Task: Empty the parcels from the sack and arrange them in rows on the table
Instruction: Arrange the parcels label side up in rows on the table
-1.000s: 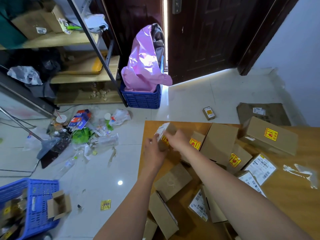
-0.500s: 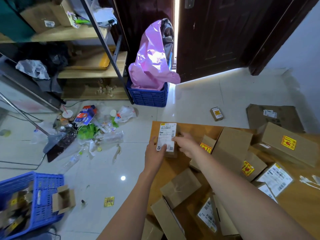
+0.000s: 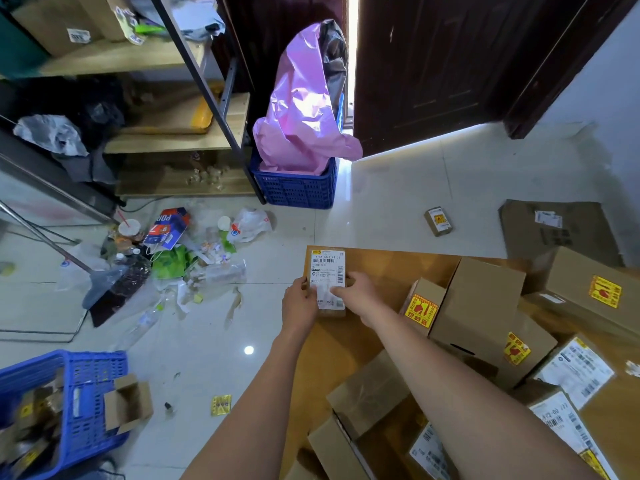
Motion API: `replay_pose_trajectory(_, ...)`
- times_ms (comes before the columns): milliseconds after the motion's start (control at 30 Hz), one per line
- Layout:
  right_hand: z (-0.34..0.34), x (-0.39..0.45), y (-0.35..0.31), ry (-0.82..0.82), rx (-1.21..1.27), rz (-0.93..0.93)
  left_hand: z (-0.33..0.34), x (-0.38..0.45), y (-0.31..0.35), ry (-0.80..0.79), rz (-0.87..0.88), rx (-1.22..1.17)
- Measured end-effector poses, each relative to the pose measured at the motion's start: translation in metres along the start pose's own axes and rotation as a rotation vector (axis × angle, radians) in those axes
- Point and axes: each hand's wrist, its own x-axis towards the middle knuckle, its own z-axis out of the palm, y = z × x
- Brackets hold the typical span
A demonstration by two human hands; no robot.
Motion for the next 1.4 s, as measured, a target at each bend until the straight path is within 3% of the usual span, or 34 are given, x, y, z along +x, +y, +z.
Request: replay_pose_trajectory(1400,0.022,0.025,-0.004,0.044,-0.105,-0.024,-0.004,0.031,-0.007,-0.034,-0.079,-0.007)
